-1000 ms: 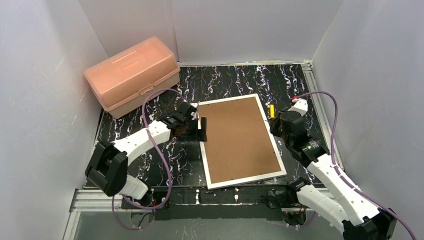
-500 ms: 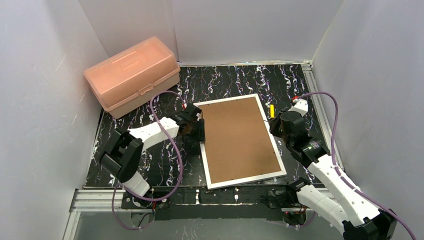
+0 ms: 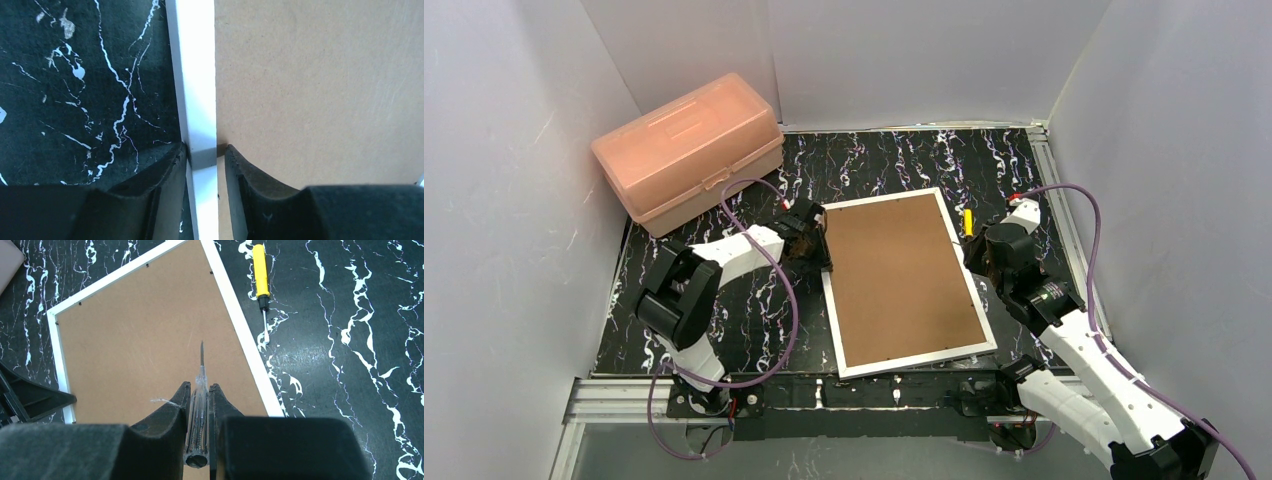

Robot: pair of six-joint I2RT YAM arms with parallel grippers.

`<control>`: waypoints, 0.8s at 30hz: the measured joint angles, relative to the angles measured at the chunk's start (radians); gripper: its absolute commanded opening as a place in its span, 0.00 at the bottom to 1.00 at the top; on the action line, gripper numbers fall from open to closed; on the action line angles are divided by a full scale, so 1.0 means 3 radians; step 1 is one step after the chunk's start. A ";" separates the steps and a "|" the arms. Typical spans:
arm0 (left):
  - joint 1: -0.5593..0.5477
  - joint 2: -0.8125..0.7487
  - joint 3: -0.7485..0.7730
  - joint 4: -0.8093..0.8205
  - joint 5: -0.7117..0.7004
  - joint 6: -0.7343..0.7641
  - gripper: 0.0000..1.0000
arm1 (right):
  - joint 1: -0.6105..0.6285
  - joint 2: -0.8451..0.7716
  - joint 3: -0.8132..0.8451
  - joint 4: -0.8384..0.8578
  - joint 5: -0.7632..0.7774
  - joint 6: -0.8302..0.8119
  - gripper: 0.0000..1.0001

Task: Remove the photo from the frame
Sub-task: Adjust the photo frame at the center of the board.

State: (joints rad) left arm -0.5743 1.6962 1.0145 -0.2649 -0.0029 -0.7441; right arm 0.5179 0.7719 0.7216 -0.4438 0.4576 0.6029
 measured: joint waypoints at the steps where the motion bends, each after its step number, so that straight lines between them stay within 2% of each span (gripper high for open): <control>1: 0.0020 0.0005 0.0000 0.0010 0.0010 -0.0031 0.27 | 0.0000 0.0000 0.0000 0.0000 0.0000 0.0000 0.01; 10: 0.0144 0.0001 -0.0045 0.0060 0.0093 -0.0334 0.05 | 0.0000 0.0042 0.0000 0.0013 -0.0014 0.0000 0.01; 12: 0.0191 -0.0023 -0.0100 0.0104 0.0155 -0.0439 0.05 | 0.0000 0.0069 0.0000 0.0017 -0.0029 0.0000 0.01; 16: 0.0337 -0.0201 -0.0366 0.0267 0.0151 -0.0713 0.07 | 0.0000 0.0154 0.0000 0.0023 -0.0058 -0.0001 0.01; 20: 0.0554 -0.0621 -0.0839 0.0427 0.0008 -0.1044 0.12 | 0.0000 0.0292 0.0000 0.0029 -0.0102 0.0001 0.01; 22: 0.0628 -0.0891 -0.1087 0.0444 -0.0144 -0.1212 0.22 | 0.0000 0.0348 0.0000 0.0029 -0.0132 0.0001 0.01; 23: 0.0650 -0.1010 -0.1188 0.0432 -0.0221 -0.1277 0.33 | 0.0000 0.0375 0.0000 0.0031 -0.0150 0.0003 0.01; 24: 0.0662 -0.1108 -0.1265 0.0425 -0.0285 -0.1315 0.37 | 0.0000 0.0392 0.0000 0.0033 -0.0164 0.0003 0.01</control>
State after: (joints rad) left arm -0.3756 1.3640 0.6350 -0.1375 -0.0883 -1.1385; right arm 0.5179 0.8894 0.7216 -0.4339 0.4084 0.6037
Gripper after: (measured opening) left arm 0.227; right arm 0.200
